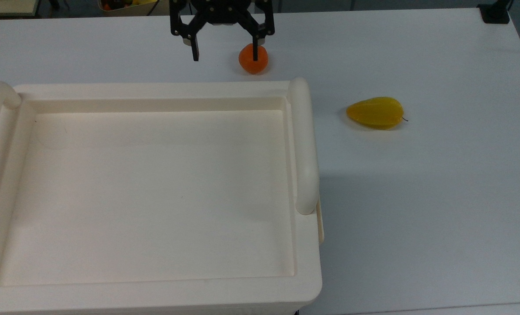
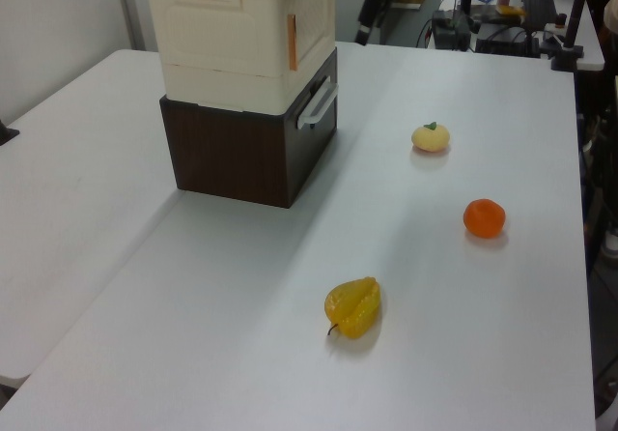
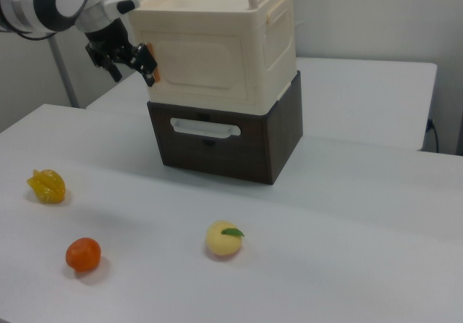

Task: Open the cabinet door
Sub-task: 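Move the gripper toward the orange handle on the cream cabinet door, then close the gripper on the orange door handle, then pull the handle to swing the cabinet door open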

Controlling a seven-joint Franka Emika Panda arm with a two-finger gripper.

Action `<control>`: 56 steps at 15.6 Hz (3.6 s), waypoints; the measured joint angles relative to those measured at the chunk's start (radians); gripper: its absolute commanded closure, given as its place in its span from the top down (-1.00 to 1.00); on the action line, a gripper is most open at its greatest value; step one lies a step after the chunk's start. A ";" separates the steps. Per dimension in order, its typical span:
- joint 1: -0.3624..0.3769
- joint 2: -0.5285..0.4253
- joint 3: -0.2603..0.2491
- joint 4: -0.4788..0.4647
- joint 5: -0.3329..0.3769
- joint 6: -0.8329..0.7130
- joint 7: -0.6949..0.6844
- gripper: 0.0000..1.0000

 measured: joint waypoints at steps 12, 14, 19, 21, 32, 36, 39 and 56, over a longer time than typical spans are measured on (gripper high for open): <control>0.053 0.141 0.001 0.062 -0.114 0.381 0.054 0.54; 0.053 0.158 0.000 0.065 -0.130 0.410 0.060 0.36; 0.054 0.169 -0.002 0.073 -0.132 0.415 0.062 -0.06; 0.056 0.168 -0.001 0.073 -0.132 0.415 0.062 -0.14; 0.058 0.159 0.001 0.078 -0.133 0.366 0.064 -0.75; 0.059 0.151 0.002 0.080 -0.132 0.326 0.068 -0.77; 0.059 0.148 0.002 0.079 -0.132 0.317 0.079 -0.88; 0.061 0.082 0.005 0.079 -0.132 -0.006 0.085 0.65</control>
